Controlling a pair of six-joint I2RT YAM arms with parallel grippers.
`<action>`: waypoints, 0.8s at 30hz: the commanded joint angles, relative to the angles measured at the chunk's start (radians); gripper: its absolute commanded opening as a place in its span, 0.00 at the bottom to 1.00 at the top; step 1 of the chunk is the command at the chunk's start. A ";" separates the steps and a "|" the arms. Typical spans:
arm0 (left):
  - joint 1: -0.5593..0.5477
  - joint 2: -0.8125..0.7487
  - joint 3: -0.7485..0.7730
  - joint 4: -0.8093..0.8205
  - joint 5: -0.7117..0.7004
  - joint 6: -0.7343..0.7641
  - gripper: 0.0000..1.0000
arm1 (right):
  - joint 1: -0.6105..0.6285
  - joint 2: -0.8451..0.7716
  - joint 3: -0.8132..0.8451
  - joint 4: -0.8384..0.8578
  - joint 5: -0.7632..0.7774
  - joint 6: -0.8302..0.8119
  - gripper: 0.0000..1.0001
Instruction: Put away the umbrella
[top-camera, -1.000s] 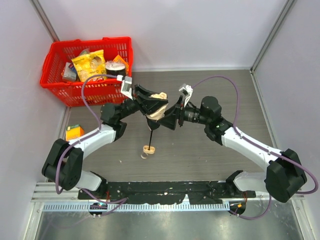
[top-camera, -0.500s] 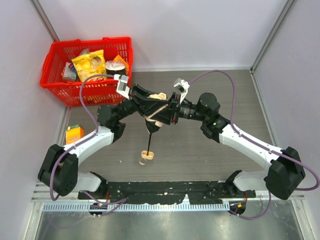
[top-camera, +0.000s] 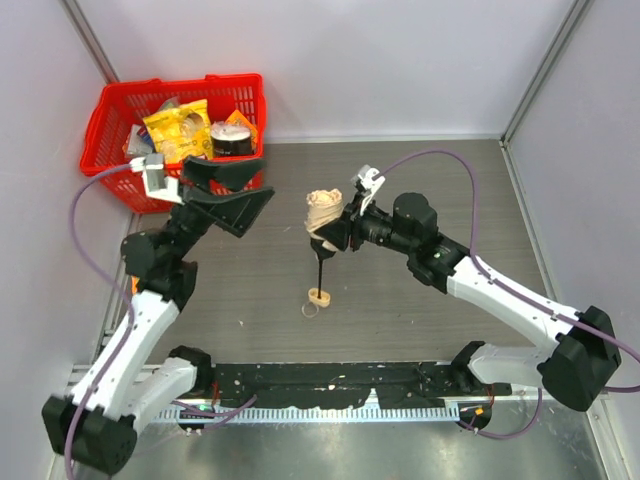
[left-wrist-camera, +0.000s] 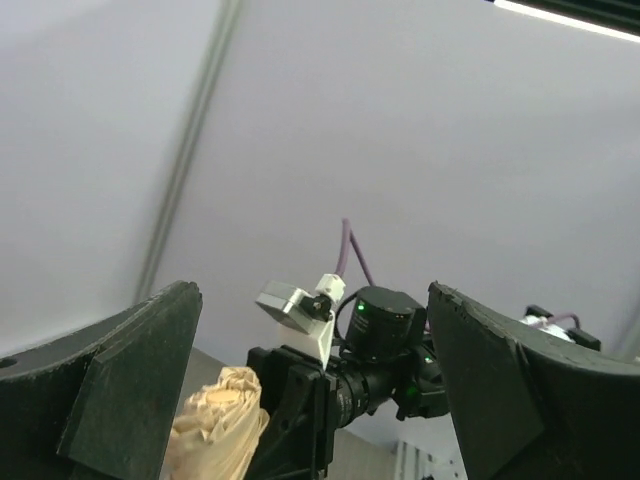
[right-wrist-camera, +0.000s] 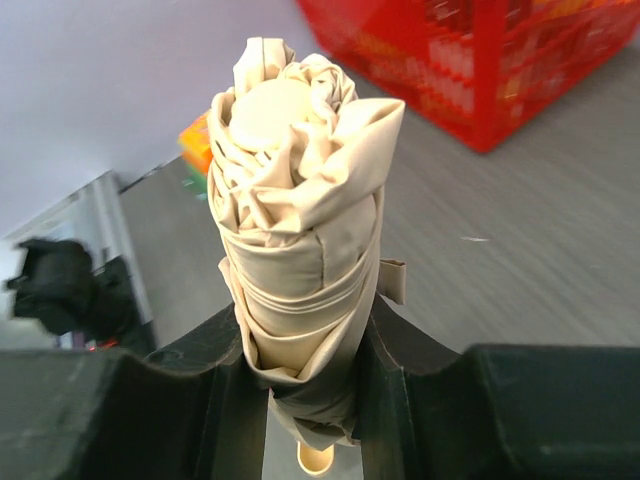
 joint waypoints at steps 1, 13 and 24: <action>0.007 -0.198 0.027 -0.601 -0.280 0.296 1.00 | -0.001 -0.082 -0.006 0.151 0.261 -0.123 0.01; 0.006 -0.352 0.008 -0.788 -0.268 0.355 0.98 | 0.094 0.051 0.063 0.401 0.448 -0.419 0.01; 0.007 -0.442 -0.062 -0.886 -0.213 0.341 0.98 | 0.223 0.525 -0.354 0.972 0.726 -0.330 0.01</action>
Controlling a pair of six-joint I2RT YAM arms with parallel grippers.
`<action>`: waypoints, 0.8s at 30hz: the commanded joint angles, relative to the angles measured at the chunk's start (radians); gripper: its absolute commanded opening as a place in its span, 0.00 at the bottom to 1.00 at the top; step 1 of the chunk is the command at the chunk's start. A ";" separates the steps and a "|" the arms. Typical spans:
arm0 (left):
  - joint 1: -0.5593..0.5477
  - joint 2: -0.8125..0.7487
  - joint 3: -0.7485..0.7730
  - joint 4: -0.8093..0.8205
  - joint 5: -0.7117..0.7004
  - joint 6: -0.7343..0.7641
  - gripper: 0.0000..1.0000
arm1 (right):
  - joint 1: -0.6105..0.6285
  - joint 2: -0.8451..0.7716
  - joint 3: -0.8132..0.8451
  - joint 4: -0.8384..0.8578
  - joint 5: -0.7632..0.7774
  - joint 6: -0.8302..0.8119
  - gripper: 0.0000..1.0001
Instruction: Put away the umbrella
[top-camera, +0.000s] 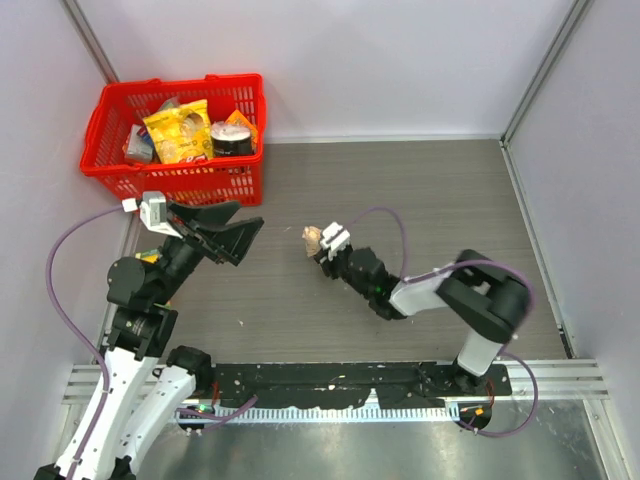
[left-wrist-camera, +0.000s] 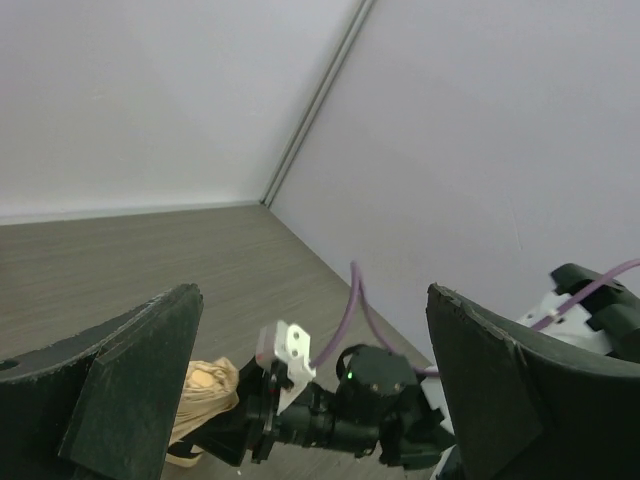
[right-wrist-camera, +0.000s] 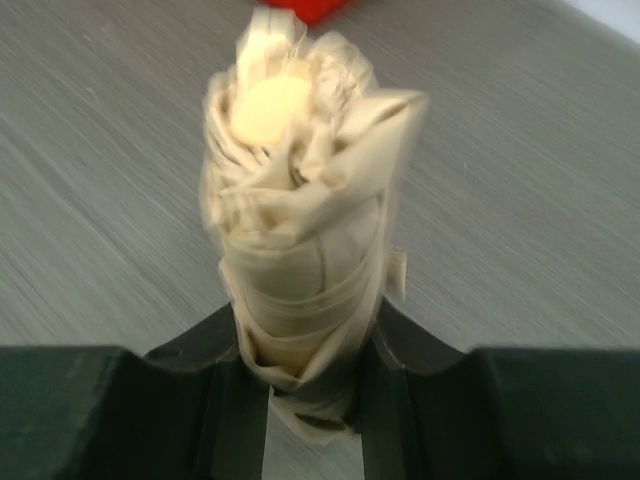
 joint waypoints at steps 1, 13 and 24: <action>0.003 -0.041 -0.026 -0.056 0.026 0.010 0.98 | 0.067 0.172 -0.071 0.247 0.183 0.022 0.01; -0.005 -0.020 -0.003 -0.064 0.017 0.010 0.98 | 0.006 -0.014 0.229 -0.260 0.248 0.154 0.01; -0.006 0.106 0.034 -0.190 0.026 -0.039 0.97 | -0.318 0.335 0.945 -1.746 0.807 0.512 0.01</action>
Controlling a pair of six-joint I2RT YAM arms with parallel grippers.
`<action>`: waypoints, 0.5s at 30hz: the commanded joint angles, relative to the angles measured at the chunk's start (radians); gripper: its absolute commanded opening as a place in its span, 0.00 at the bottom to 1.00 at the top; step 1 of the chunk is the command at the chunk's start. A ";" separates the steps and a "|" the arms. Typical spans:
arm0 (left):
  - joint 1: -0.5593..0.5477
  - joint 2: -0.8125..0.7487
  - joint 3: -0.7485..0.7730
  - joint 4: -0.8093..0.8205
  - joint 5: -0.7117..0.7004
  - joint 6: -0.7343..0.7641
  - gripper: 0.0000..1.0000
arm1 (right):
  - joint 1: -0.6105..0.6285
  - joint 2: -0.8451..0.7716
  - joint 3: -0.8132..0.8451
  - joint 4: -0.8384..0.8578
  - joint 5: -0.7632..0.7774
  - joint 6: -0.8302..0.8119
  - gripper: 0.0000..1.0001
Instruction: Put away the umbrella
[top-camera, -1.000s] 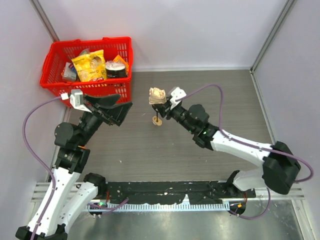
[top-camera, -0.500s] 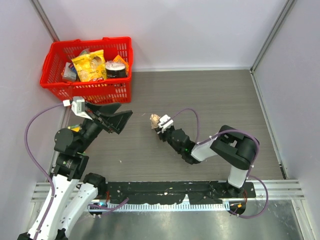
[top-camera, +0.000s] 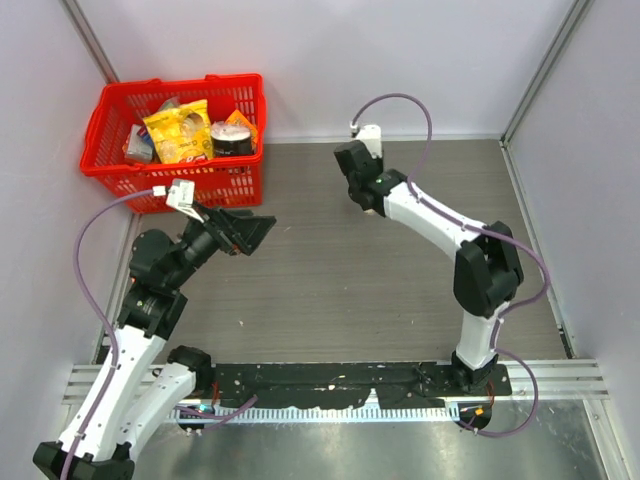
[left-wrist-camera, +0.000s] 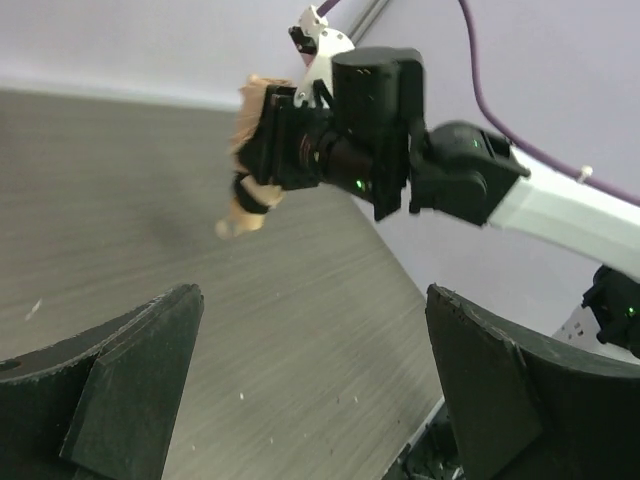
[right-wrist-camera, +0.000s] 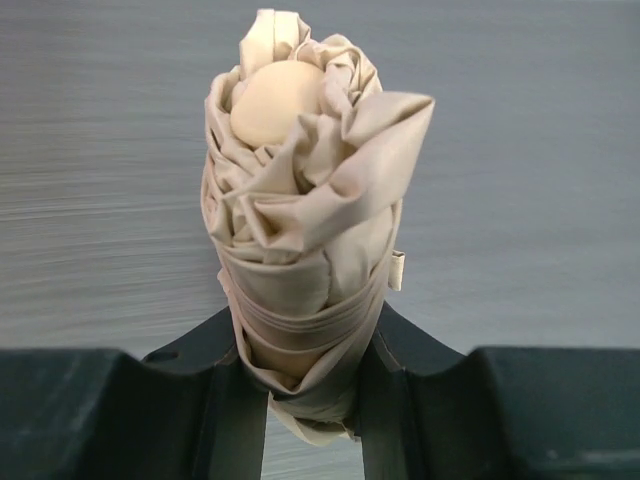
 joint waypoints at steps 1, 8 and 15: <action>-0.007 0.028 0.026 -0.044 0.022 -0.026 0.97 | -0.116 0.135 0.081 -0.628 0.427 0.166 0.01; -0.069 0.022 0.032 -0.059 0.019 0.004 0.97 | -0.248 0.224 0.149 -0.650 0.662 0.068 0.01; -0.092 0.002 0.041 -0.064 0.019 0.010 0.98 | -0.334 0.498 0.402 -0.682 0.651 -0.021 0.01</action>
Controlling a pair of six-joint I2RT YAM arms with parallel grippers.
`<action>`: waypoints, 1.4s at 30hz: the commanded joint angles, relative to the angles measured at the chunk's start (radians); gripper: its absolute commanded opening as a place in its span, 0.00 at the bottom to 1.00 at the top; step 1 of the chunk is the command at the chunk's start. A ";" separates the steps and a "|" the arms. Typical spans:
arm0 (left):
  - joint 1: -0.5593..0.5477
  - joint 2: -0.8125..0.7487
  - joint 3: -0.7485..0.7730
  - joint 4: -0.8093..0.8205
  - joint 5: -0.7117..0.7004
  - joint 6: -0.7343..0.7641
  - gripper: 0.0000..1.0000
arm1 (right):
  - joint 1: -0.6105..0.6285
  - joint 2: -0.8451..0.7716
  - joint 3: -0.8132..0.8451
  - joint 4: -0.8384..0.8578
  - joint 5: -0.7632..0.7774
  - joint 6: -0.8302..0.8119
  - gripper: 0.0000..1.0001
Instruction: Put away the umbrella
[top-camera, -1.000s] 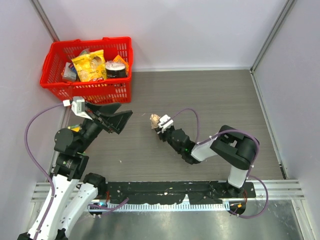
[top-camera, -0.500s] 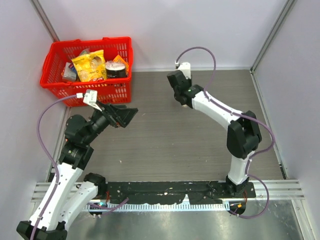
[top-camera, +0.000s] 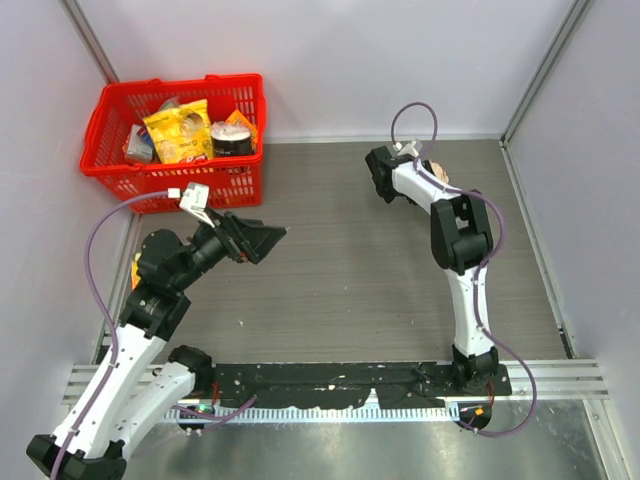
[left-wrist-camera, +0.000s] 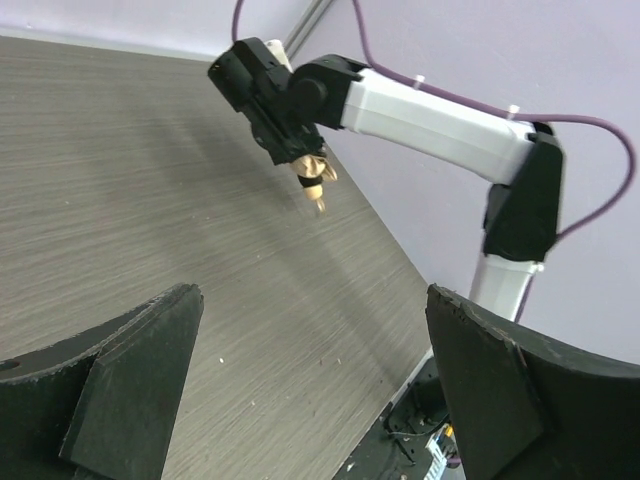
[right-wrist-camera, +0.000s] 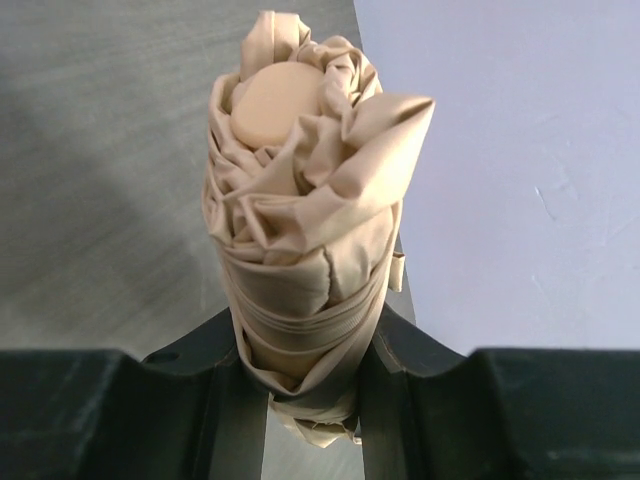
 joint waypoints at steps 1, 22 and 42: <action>-0.013 -0.021 0.044 0.009 0.019 0.023 0.98 | -0.032 0.108 0.170 -0.011 0.103 -0.052 0.01; -0.046 0.017 0.035 0.038 0.059 0.025 0.99 | -0.214 -0.061 0.003 0.388 -1.955 -0.094 0.06; -0.044 0.077 0.031 0.061 0.131 0.000 0.98 | -0.309 0.125 0.190 0.285 -1.775 -0.123 0.75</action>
